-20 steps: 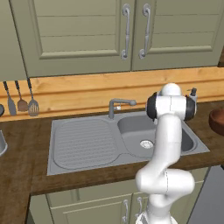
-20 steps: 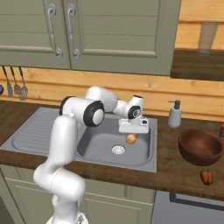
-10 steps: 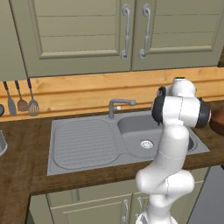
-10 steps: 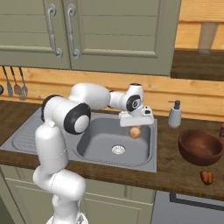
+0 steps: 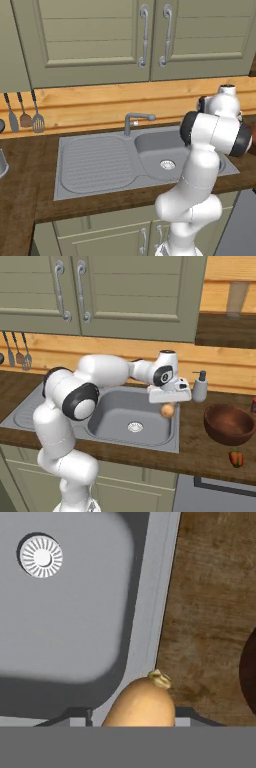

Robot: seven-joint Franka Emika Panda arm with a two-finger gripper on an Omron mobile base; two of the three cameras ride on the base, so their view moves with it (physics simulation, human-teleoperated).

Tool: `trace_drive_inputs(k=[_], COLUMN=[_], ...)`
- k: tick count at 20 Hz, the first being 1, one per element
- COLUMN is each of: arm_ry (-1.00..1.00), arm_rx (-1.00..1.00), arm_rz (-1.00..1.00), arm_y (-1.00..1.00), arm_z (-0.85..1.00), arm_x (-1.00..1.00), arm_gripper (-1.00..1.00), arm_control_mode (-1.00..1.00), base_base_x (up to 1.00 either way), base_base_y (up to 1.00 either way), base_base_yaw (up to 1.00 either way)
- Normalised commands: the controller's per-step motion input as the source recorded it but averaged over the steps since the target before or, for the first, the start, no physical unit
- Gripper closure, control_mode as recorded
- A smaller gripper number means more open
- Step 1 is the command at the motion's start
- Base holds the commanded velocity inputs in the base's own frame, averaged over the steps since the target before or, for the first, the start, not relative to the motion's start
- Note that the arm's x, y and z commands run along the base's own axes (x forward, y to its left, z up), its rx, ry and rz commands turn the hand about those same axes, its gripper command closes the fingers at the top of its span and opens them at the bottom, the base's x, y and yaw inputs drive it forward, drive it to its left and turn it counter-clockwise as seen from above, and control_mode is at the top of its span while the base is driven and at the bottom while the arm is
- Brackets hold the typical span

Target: Pick the squash from the sink and place it in the bowl. Then pick the bowl and place it in the microwave. Then close the microwave door and press the start button.

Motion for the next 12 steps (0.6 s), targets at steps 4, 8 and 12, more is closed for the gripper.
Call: trace_drive_inputs(k=[4, 8, 12], arm_ry=[0.00, 0.00, -0.02], arm_rx=[0.00, 0.00, 0.00], arm_rz=[-0.08, -0.05, 0.00], arm_y=[-0.74, -0.69, -0.69], arm_z=[0.21, 0.10, 0.13], arm_x=[-0.16, -0.05, 0.01], arm_gripper=[1.00, 1.00, 1.00], arm_control_mode=[-1.00, -1.00, -1.00], base_base_x=[0.00, 0.00, 0.00], base_base_y=[0.00, 0.00, 0.00], base_base_yaw=[0.00, 0.00, 0.00])
